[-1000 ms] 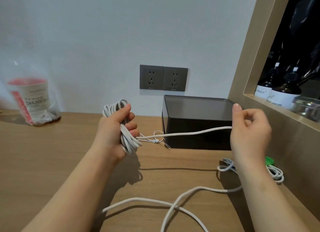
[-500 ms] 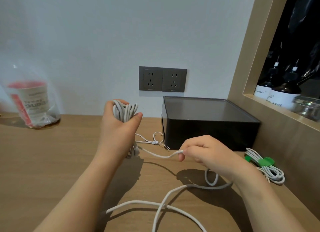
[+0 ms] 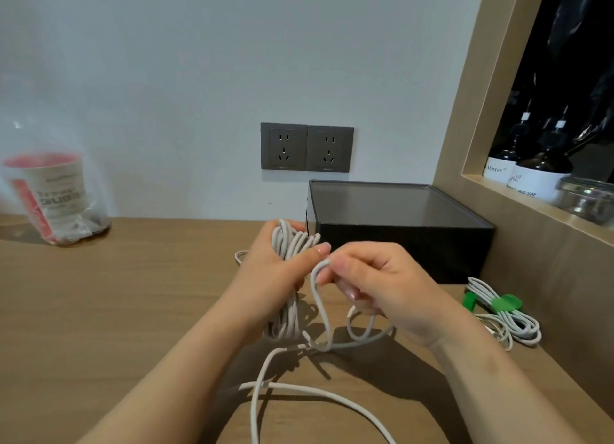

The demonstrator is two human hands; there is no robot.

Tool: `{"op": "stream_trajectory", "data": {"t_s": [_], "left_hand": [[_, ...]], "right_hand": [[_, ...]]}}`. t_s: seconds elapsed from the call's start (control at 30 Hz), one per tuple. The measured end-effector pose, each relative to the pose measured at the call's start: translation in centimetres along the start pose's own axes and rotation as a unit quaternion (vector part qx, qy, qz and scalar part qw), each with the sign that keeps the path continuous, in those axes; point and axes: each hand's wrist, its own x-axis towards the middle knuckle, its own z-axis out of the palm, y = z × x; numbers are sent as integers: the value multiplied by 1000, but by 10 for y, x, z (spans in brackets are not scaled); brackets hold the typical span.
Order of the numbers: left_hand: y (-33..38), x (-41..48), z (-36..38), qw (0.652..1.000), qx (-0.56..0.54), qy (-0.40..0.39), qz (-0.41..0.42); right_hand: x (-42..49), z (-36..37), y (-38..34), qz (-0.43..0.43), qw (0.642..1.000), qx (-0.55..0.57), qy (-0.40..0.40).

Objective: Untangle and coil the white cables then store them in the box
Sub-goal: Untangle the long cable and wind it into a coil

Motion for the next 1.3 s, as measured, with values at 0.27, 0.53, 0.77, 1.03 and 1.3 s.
{"op": "stream_trajectory", "data": {"t_s": [0.27,0.53,0.77,1.03,1.3], "left_hand": [[0,1,2,994,-94,26,-45],[2,4,-1,986,-130,87,-52],[2,3,-1,989,-109,100,22],[3,-4,-4,995,34,-5,97],[2,-4,-3,992,82,-35,92]], "right_hand": [[2,1,2,7,997,71,35],[5,2,7,8,985,163,53],[5,5,12,26,993,112,30],[7,5,13,30,996,20,78],[6,8,8,14,992,-111,63]]}}
